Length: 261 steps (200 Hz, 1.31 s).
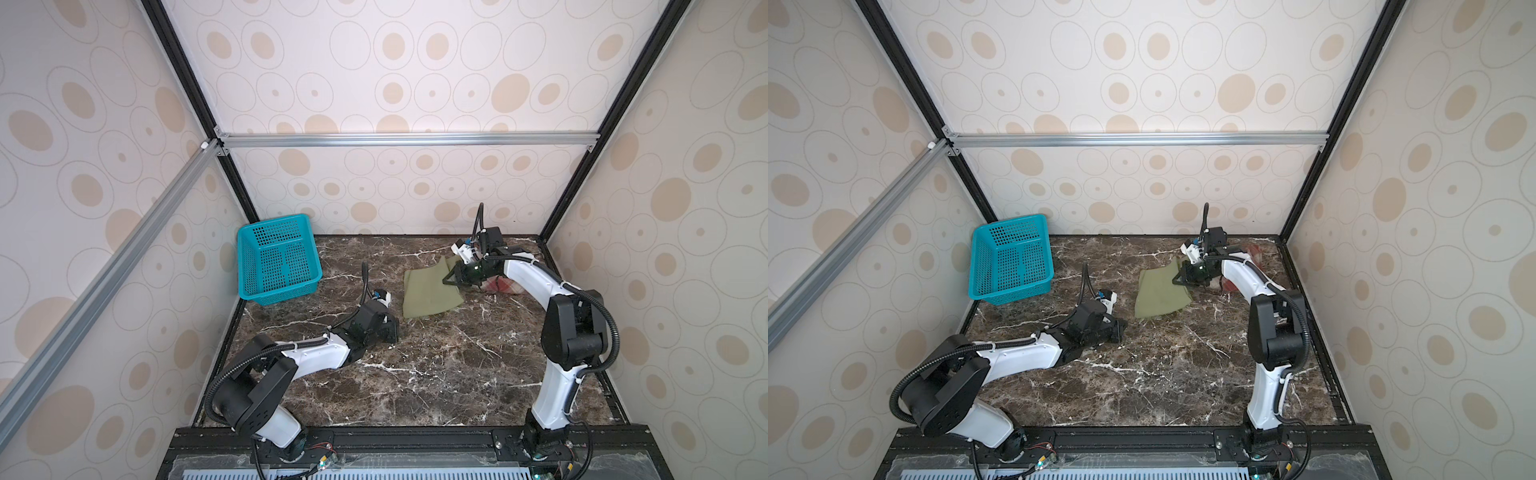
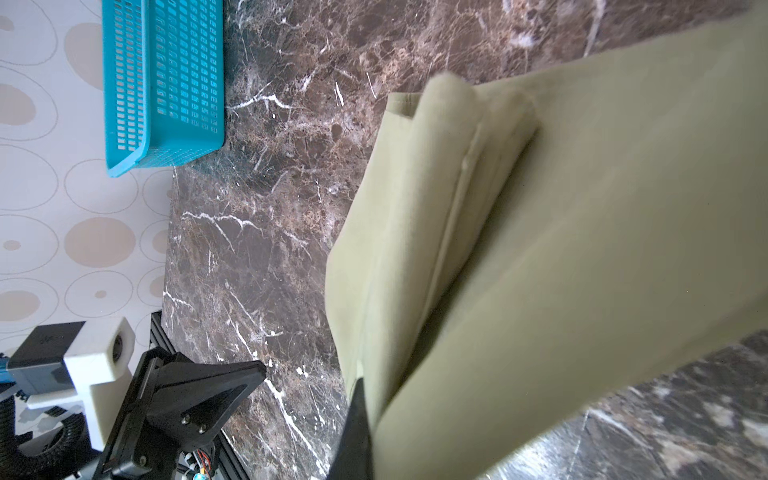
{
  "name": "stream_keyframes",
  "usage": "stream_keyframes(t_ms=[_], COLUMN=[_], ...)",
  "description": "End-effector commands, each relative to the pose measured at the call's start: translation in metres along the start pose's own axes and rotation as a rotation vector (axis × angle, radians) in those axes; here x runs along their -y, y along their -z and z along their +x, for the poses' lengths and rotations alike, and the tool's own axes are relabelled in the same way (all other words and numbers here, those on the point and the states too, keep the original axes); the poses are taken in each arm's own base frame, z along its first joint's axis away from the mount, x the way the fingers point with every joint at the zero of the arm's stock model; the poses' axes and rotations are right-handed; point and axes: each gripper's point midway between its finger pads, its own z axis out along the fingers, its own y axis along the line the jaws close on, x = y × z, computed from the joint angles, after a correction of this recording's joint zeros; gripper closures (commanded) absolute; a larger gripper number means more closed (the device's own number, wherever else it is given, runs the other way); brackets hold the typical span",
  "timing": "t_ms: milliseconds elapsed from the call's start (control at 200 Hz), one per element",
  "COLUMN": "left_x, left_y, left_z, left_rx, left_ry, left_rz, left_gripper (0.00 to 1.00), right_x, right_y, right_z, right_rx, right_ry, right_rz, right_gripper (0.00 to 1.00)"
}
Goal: Fold and stack the skirts
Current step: 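Lift the green skirt with the right gripper while the left gripper releases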
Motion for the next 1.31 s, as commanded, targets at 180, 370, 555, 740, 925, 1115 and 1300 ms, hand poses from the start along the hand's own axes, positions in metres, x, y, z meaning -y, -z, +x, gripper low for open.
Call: stream_keyframes(t_ms=[180,370,555,740,925,1115,1300], left_x=[0.000,0.001,0.004,0.005,0.006,0.006,0.006], left_y=[-0.003,-0.005,-0.008,-0.010,-0.013,-0.013,-0.013], left_z=[-0.006,-0.007,-0.011,-0.013,-0.017,-0.023,-0.024], left_rx=[0.012,0.007,0.010,0.008,0.004,0.005,0.012], left_ry=[-0.008,-0.004,0.001,0.004,0.005,0.003,0.026], left_rz=[-0.006,-0.003,0.002,-0.003,-0.013,-0.031,-0.034], left_gripper=[1.00,1.00,1.00,1.00,1.00,1.00,1.00], right_x=[0.001,0.011,0.030,0.035,0.029,0.026,0.032], right_y=[0.039,0.061,0.076,0.092,0.103,0.112,0.125], right_z=[-0.046,-0.068,-0.088,-0.106,-0.121,-0.141,-0.162], right_rx=[0.051,0.067,0.078,0.111,0.179,0.253,0.326], right_ry=[0.063,0.075,0.073,0.083,0.114,0.124,0.122], right_rz=[-0.052,-0.081,-0.099,-0.153,-0.212,-0.270,-0.335], right_gripper=[1.00,1.00,1.00,1.00,1.00,1.00,1.00])
